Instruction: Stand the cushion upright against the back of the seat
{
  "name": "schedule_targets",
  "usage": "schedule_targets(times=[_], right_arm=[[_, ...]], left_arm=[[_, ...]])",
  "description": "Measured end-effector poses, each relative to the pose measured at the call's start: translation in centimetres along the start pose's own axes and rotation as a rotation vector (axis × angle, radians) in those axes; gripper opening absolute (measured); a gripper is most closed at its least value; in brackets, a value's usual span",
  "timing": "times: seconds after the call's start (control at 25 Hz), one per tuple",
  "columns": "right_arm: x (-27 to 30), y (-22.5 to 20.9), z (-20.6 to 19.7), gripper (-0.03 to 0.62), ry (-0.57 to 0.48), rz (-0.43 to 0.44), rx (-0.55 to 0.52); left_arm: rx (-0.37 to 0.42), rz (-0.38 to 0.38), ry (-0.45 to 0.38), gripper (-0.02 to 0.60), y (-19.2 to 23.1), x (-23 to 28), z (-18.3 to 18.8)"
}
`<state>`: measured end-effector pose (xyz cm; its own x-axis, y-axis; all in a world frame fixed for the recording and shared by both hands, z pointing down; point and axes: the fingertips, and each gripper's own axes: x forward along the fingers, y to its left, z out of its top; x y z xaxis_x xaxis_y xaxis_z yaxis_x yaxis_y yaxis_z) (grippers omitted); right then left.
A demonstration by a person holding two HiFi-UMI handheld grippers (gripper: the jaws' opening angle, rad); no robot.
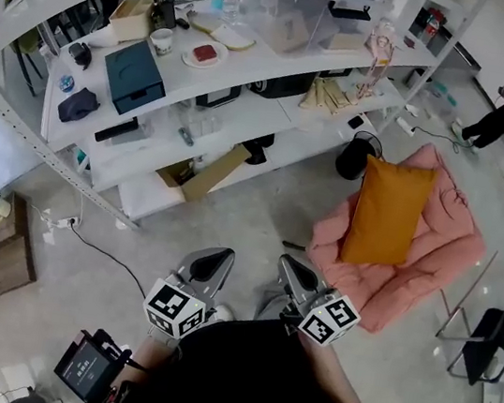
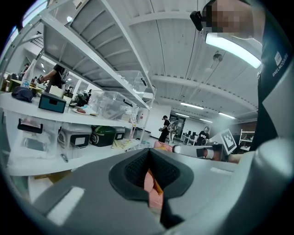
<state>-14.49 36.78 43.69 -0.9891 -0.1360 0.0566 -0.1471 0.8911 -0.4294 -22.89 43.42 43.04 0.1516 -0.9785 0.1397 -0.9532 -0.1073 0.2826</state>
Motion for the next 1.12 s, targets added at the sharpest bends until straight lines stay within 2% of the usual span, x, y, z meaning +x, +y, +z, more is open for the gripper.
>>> schedule_targets(times=[0.36, 0.68, 1.12], right_arm=[[0.1, -4.2, 0.5, 0.003, 0.004, -0.033, 0.029], [0.1, -10.7, 3.3, 0.003, 0.007, -0.08, 0.041], [0.8, -19.8, 8.3, 0.003, -0.012, -0.071, 0.049]], left_arm=[[-0.004, -0.041, 0.039, 0.02, 0.3, 5.1, -0.1], [-0.013, -0.071, 0.076, 0.02, 0.5, 11.7, 0.4], [-0.008, -0.057, 0.12, 0.02, 0.7, 20.7, 1.5]])
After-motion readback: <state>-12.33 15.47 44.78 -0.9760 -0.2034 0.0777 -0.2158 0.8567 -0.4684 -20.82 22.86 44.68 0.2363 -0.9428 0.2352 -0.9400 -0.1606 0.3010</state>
